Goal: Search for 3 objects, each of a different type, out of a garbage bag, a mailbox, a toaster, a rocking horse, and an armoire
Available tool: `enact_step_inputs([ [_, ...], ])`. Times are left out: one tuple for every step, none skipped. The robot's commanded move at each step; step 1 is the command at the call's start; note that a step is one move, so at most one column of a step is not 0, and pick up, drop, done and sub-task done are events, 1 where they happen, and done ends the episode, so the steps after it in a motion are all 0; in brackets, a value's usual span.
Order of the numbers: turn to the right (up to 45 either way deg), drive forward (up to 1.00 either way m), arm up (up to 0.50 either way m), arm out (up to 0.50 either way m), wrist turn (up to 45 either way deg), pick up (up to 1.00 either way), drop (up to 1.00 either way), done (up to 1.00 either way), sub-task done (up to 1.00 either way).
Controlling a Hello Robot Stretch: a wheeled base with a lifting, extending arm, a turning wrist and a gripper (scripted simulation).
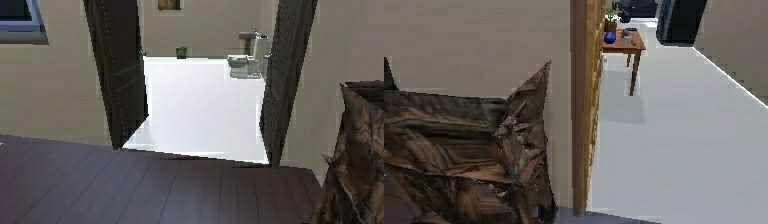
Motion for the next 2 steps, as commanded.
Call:
enact_step_inputs([
  [3.0, 0.0, 0.0, 0.0, 0.0, 0.0, 0.0, 0.0, 0.0],
  [0.0, 1.0, 0.0, 0.0, 0.0, 0.0, 0.0, 0.0, 0.0],
])
